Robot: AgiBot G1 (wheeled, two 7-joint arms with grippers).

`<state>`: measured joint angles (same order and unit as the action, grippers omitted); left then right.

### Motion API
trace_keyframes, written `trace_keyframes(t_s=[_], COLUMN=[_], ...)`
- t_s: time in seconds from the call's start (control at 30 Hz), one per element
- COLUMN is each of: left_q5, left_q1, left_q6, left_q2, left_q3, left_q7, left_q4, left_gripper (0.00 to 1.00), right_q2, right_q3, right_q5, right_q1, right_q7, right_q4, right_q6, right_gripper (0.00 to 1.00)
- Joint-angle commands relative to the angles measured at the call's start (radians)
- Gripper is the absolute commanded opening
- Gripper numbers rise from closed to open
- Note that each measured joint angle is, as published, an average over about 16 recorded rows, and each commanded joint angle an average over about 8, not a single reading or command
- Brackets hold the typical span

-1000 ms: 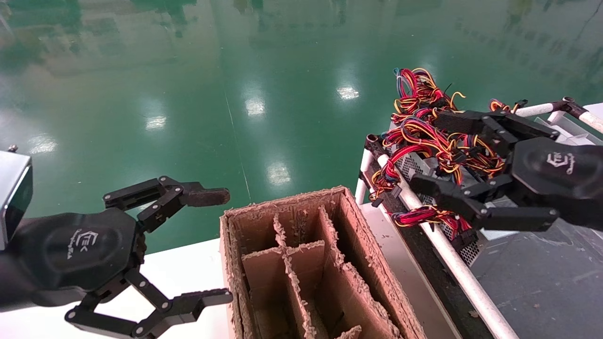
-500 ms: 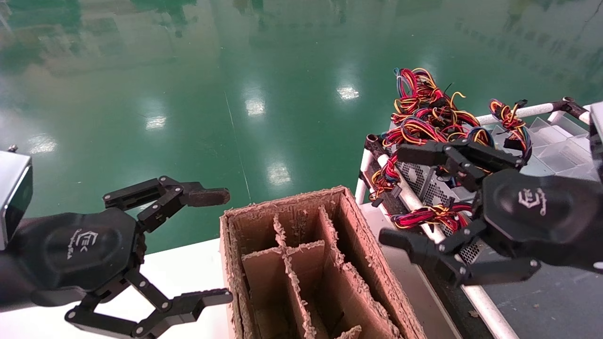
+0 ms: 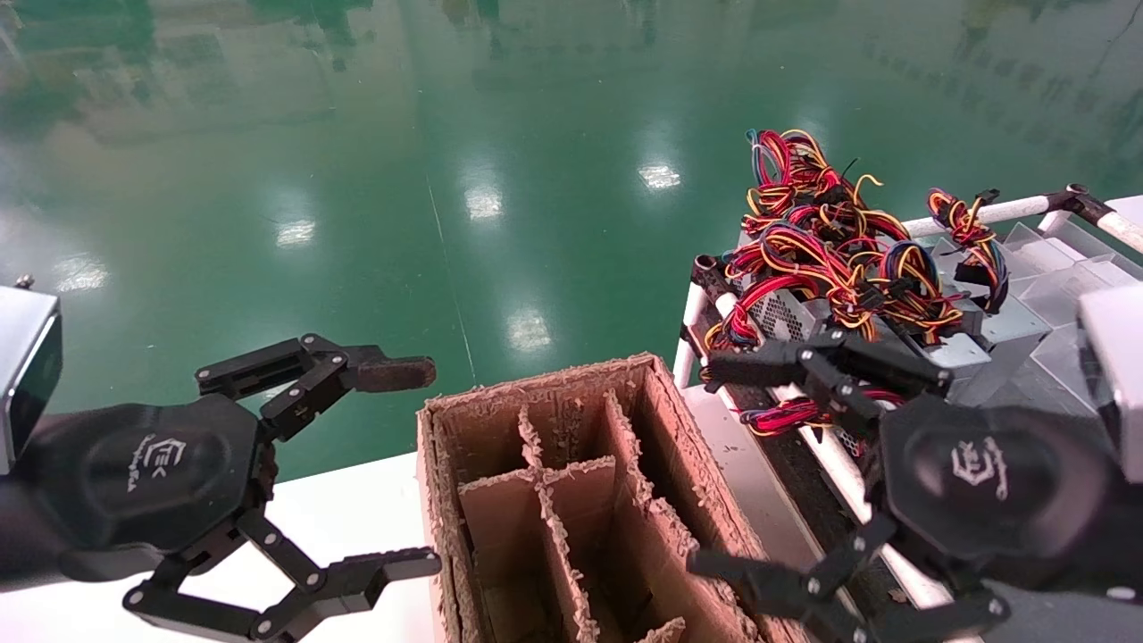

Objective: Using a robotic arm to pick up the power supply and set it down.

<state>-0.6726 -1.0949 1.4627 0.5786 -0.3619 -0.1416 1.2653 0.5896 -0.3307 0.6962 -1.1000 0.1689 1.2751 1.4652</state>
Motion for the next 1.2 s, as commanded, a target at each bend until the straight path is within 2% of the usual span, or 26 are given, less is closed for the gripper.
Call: trace_keyframes(t_s=[0.03, 0.27, 1.2], left_q5=[0.0, 0.0, 0.0], left_q1=[0.0, 0.0, 0.0], left_q6=[0.0, 0.0, 0.0], left_q2=[0.0, 0.0, 0.0], left_q3=[0.0, 0.0, 0.0], left_q7=[0.0, 0.0, 0.0], left_q4=[0.0, 0.0, 0.0], left_gripper=[1.0, 1.0, 1.0], right_q2=[0.013, 0.036, 0.023], right_q3=[0.03, 0.088, 0.055], right_q5=[0.02, 0.059, 0.037], right_q1=[0.015, 0.043, 0.028], right_q7=[0.011, 0.027, 0.02], right_q4=[0.005, 0.014, 0.01], right_q6=[0.018, 0.051, 0.032], right_gripper=[1.0, 1.0, 1.0])
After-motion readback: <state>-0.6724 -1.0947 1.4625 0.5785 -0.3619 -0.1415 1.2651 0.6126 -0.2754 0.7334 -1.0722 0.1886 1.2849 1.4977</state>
